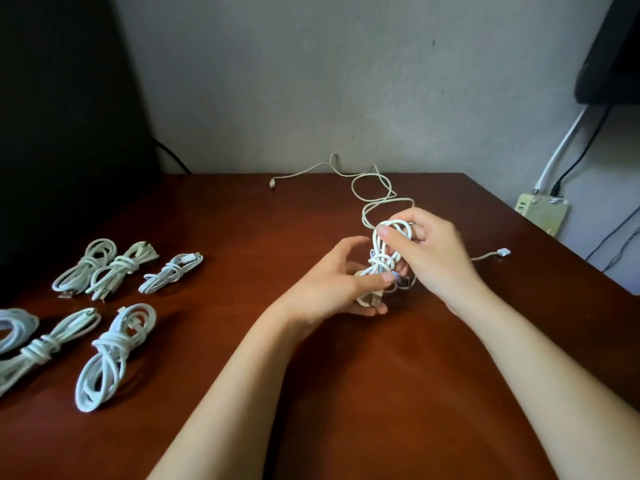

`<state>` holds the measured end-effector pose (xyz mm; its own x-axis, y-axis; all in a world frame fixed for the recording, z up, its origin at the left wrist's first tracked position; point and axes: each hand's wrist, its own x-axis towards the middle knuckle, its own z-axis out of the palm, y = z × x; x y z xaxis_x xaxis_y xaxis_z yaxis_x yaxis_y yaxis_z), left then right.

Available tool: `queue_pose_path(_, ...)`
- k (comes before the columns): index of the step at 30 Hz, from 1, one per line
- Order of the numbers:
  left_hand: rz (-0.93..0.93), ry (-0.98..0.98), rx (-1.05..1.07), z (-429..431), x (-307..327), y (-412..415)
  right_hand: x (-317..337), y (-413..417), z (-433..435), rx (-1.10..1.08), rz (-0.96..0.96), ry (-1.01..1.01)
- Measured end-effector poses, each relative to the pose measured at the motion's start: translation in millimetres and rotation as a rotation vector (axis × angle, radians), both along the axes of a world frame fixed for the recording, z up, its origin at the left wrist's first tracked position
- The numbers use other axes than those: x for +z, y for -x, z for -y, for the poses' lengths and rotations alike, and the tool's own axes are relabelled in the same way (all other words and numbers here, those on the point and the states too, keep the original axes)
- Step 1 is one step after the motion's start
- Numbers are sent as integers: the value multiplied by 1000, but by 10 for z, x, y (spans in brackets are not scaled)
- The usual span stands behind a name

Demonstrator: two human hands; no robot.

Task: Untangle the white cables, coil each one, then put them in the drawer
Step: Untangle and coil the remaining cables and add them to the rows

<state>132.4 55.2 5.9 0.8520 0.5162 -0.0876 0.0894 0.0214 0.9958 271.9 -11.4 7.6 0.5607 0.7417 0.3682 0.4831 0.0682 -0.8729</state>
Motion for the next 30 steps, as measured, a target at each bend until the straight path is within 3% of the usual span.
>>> queue_pose_path(5,-6,-175,118,-70,-63,-29,-61,-49,-26,-110,-29,-4)
queue_pose_path(10,-76,-501,246,-22,-134,-72,-90,-65,-14,-176,-37,3)
queue_pose_path(16,-144,-718,371,72,-124,53,-81,57,-38,-175,128,32)
queue_pose_path(25,-410,-771,422,-34,-40,726,-115,622,-355,98,206,257)
queue_pose_path(30,-545,-772,460,-201,56,1061,-135,977,-636,222,49,281)
